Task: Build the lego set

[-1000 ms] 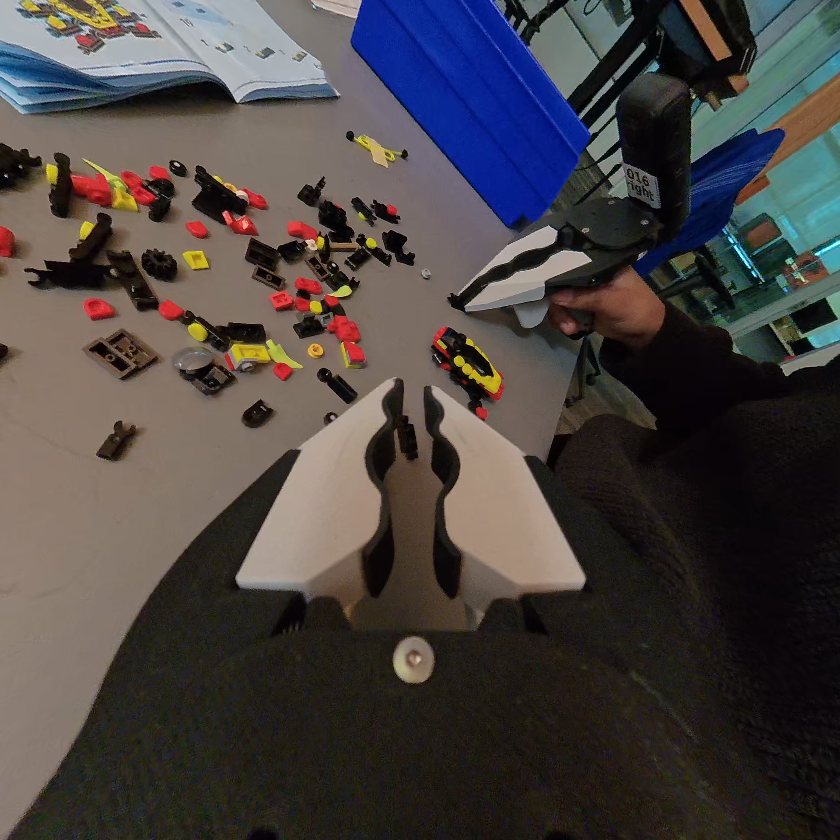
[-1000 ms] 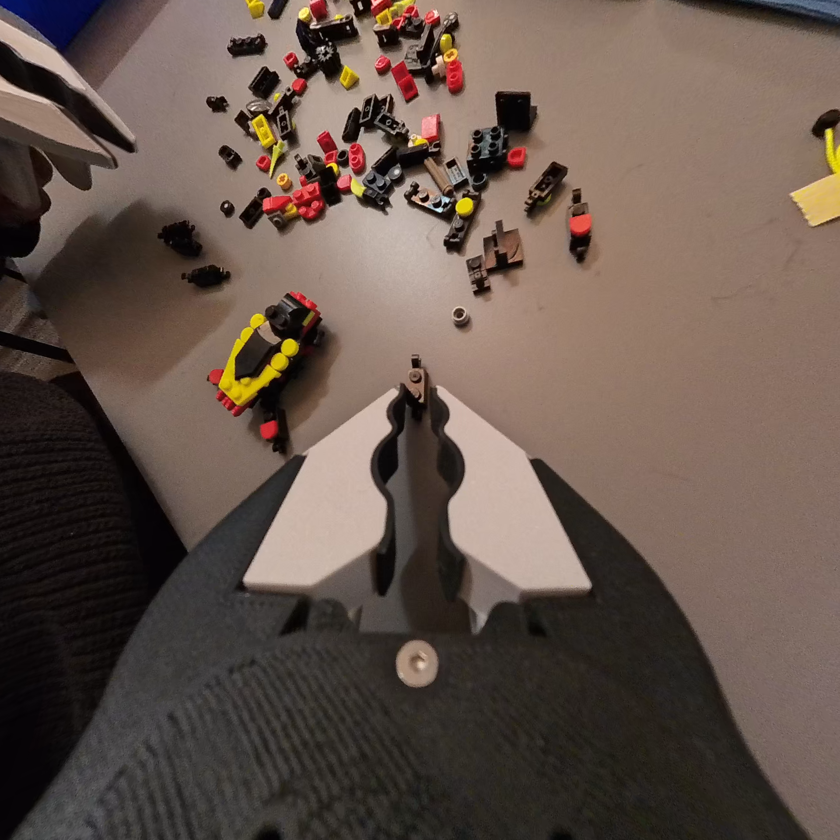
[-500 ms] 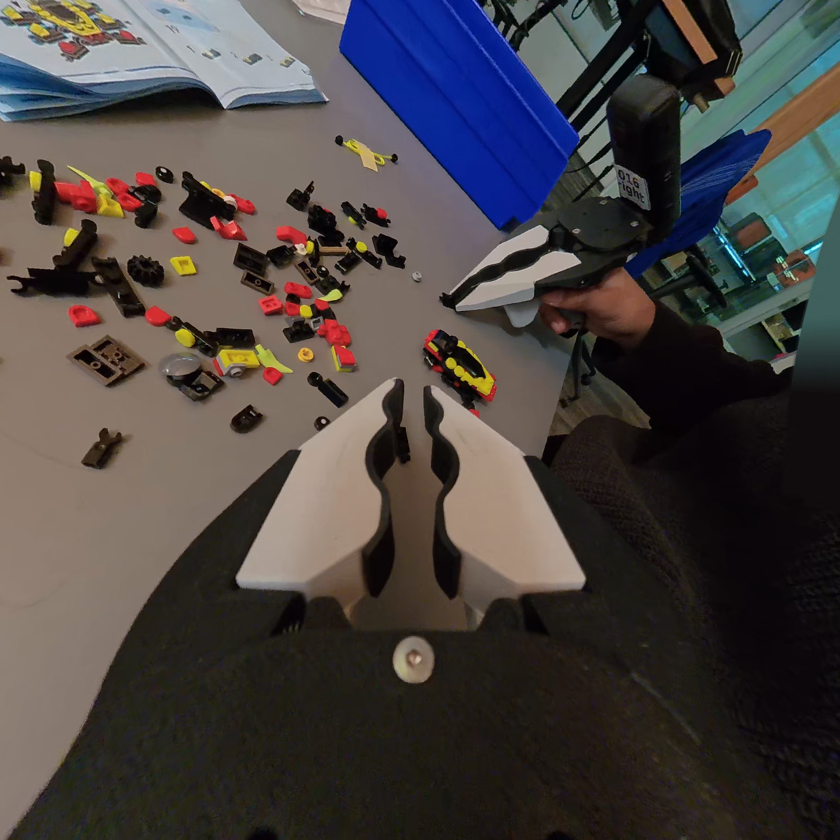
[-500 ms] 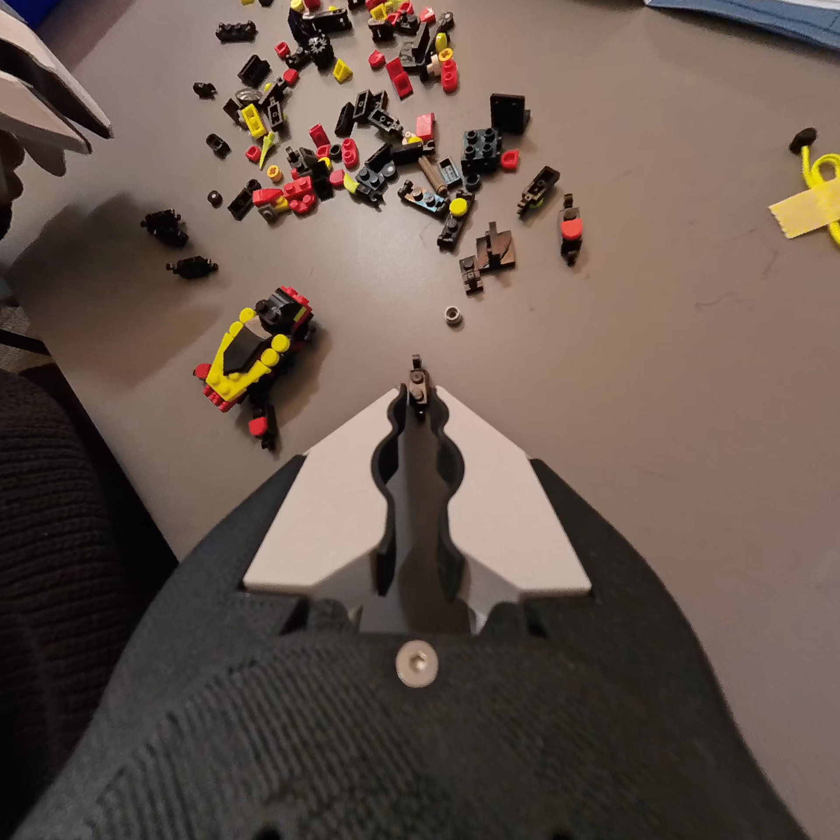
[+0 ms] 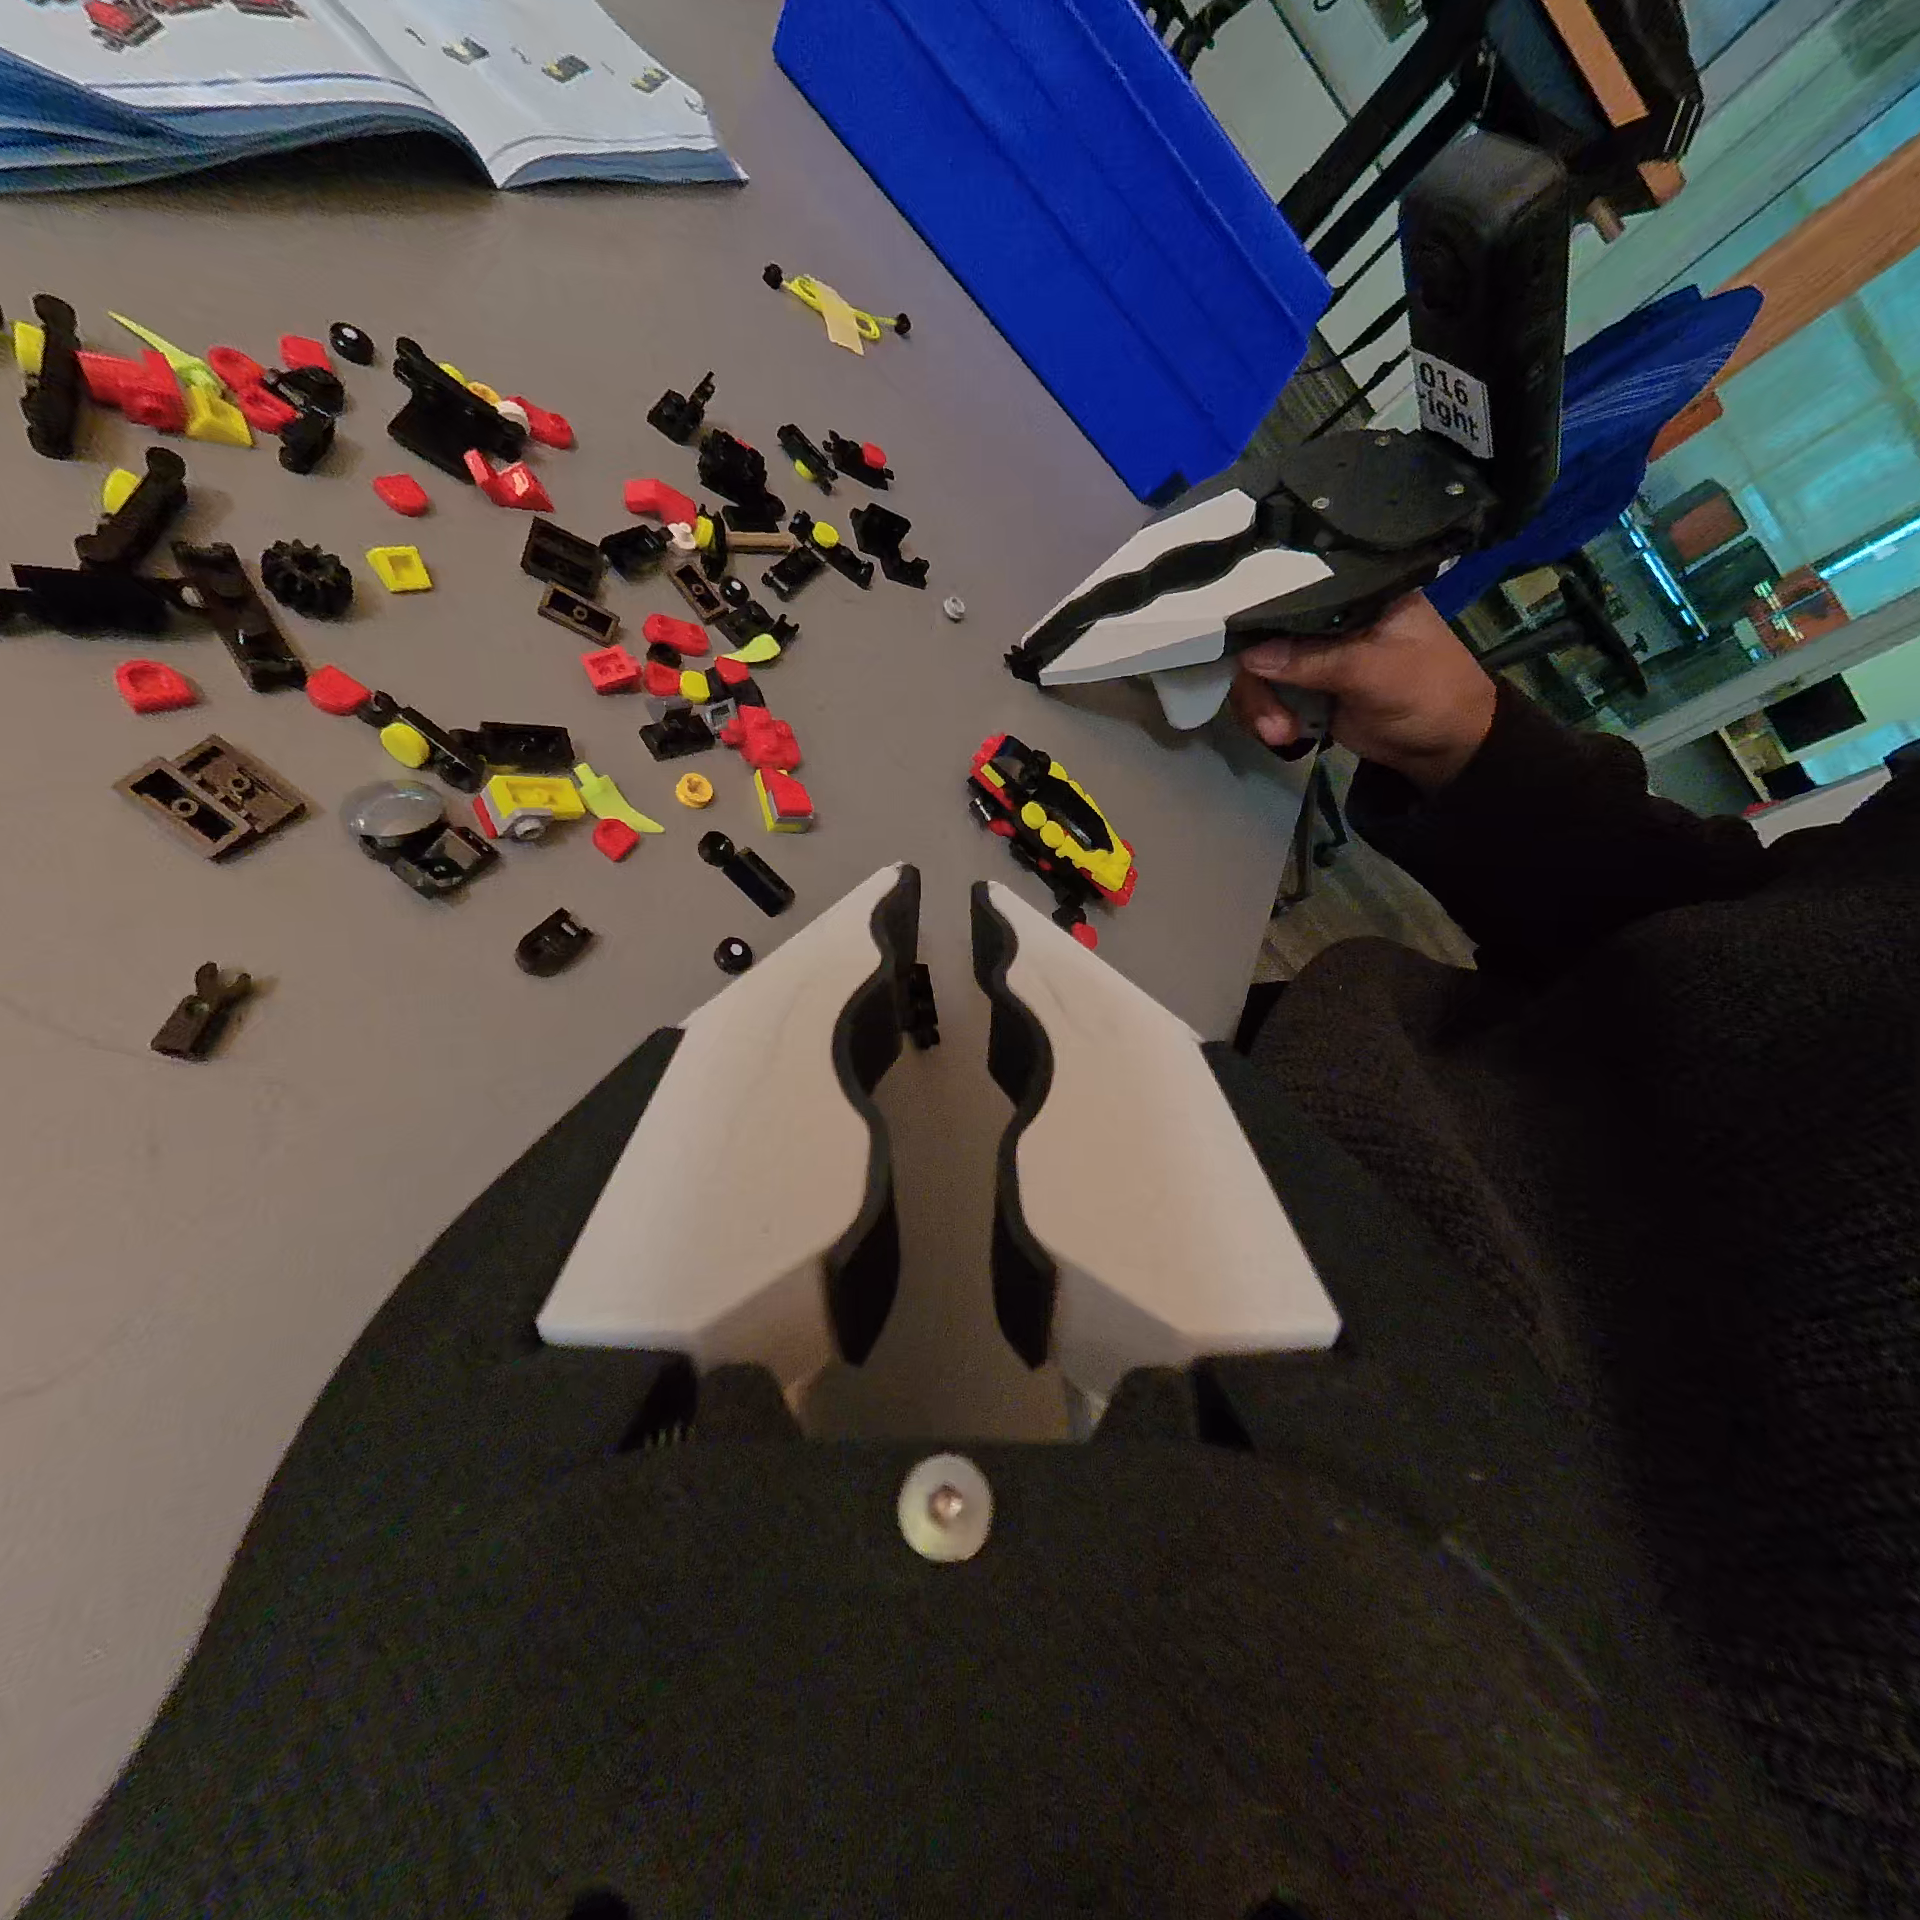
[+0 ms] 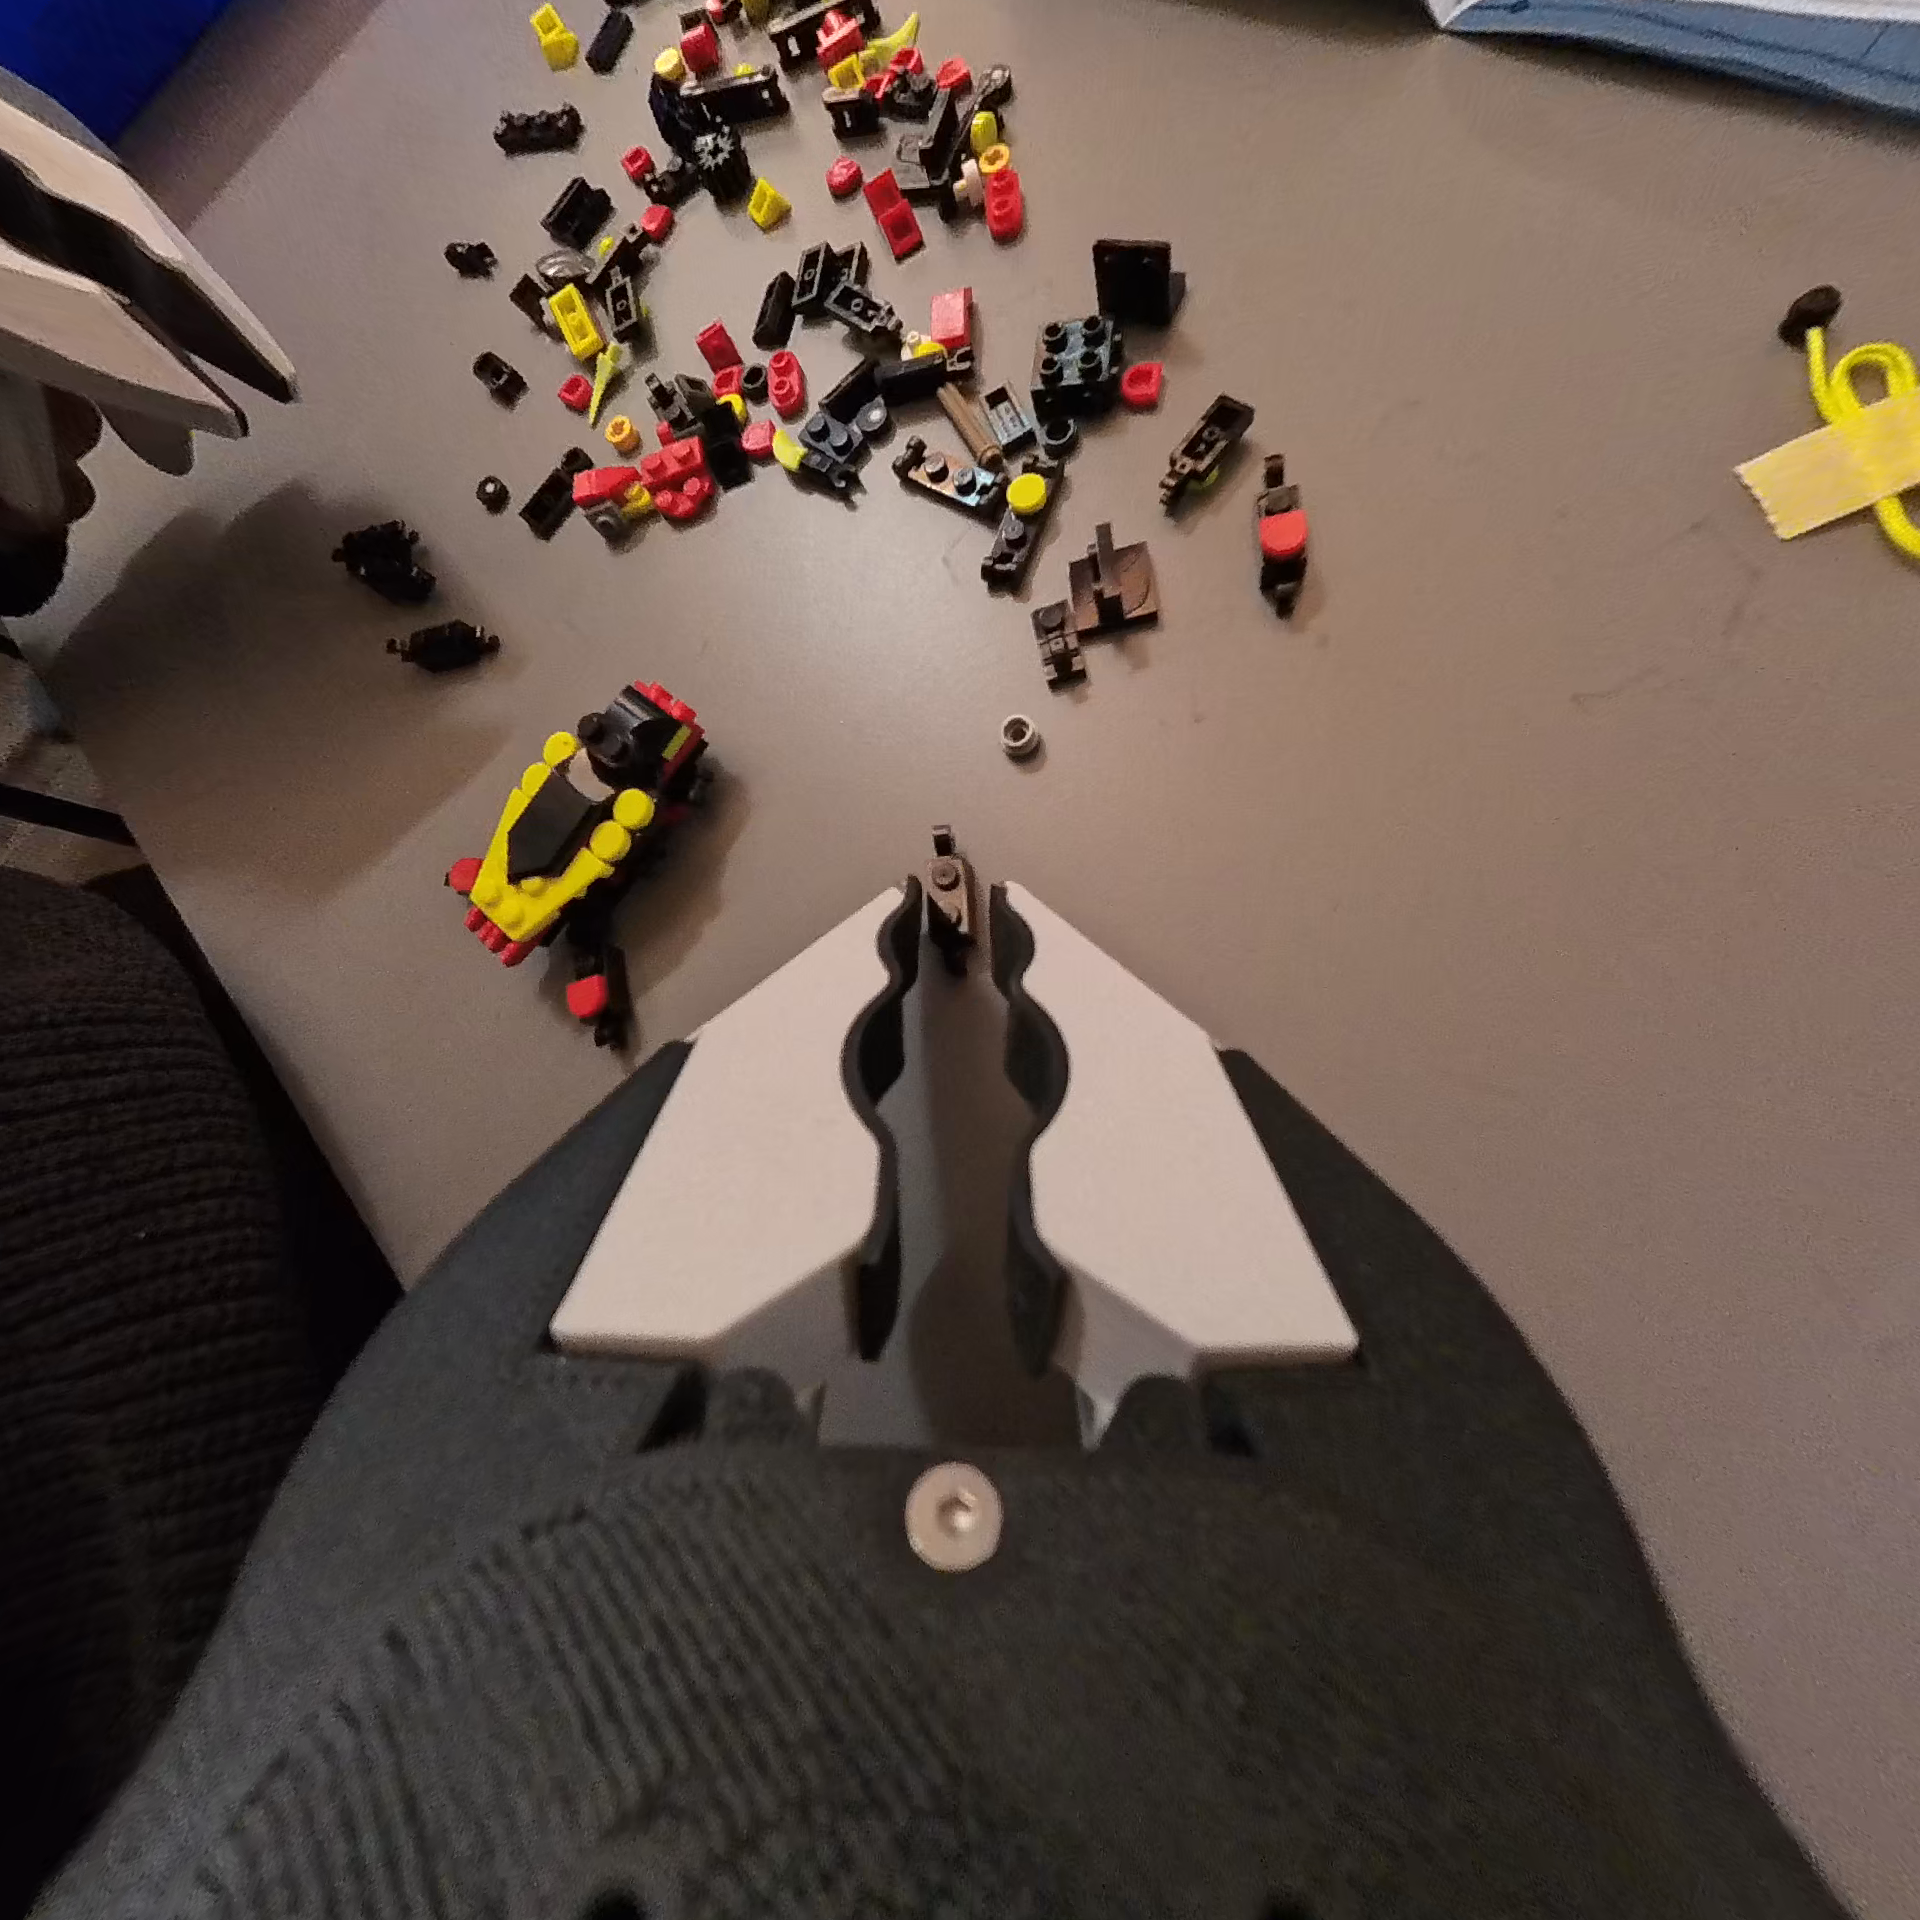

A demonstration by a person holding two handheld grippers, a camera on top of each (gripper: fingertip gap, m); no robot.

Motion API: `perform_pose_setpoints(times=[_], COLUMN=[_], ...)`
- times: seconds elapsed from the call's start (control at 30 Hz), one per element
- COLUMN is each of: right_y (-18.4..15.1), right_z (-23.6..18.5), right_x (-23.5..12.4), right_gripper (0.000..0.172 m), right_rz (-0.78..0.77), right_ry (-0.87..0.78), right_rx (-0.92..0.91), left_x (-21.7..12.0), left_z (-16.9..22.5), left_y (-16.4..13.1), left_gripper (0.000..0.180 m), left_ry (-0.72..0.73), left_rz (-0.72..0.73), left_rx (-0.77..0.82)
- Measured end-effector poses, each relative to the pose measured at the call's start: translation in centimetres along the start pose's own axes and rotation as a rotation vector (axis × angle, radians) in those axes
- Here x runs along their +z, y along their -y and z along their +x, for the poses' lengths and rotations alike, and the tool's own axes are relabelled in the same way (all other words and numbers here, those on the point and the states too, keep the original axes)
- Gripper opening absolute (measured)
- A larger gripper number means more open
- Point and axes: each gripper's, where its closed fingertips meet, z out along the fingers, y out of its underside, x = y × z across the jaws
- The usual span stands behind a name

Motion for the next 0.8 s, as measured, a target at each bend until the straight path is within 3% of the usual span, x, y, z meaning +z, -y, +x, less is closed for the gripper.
perform_pose_setpoints(times=[0.8], right_y=[0.04], right_z=[0.08], right_x=[0.05], right_gripper=[0.010], right_rz=[0.005], right_ry=[0.002], right_rx=[0.007], left_x=[0.11], left_z=[-0.01], left_y=[-0.24], left_gripper=[0.008], left_ry=[-0.007], left_rz=[-0.011], left_rx=[-0.010])
